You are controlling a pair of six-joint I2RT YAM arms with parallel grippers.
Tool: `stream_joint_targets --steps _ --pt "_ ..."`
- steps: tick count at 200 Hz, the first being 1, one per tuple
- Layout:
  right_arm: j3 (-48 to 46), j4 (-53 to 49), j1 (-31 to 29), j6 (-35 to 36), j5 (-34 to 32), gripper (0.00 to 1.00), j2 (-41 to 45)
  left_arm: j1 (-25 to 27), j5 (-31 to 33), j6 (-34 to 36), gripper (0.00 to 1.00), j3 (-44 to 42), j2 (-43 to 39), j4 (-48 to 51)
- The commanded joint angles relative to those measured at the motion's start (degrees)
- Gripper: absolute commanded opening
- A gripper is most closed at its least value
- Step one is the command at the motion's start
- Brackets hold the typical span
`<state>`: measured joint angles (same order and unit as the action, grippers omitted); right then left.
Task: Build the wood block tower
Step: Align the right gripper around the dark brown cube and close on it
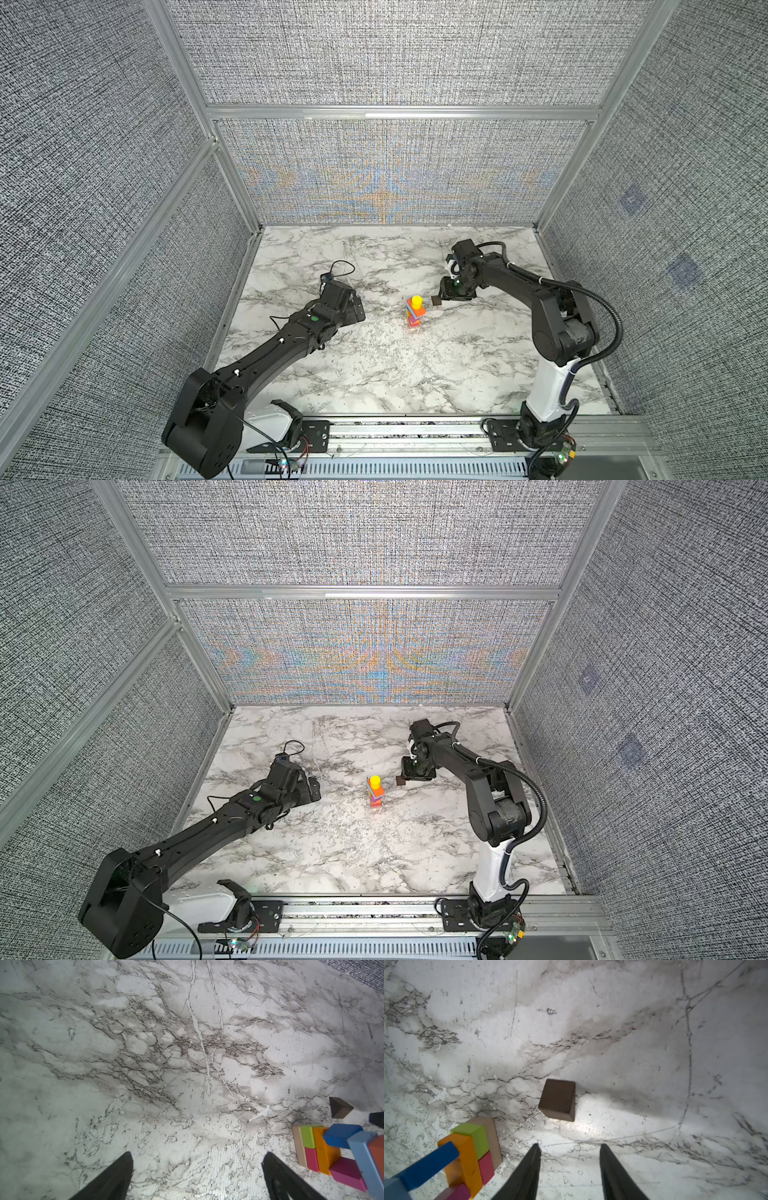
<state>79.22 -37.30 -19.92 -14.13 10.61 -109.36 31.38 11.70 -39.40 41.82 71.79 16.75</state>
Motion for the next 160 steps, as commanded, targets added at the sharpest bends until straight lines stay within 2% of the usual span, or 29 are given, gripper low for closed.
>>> stream_joint_targets --steps 1,87,160 --pt "1.59 -2.29 -1.05 0.68 -2.87 0.56 -0.64 -0.06 0.51 0.47 0.99 0.19 -0.09 0.74" --pt "8.83 -5.48 -3.6 1.0 -8.05 0.58 -6.18 -0.09 0.99 0.99 0.99 0.32 1.79 -0.31" --pt "11.89 -6.62 -5.03 1.74 -10.51 0.49 -9.82 -0.09 1.14 1.65 0.99 0.61 4.15 -1.47"
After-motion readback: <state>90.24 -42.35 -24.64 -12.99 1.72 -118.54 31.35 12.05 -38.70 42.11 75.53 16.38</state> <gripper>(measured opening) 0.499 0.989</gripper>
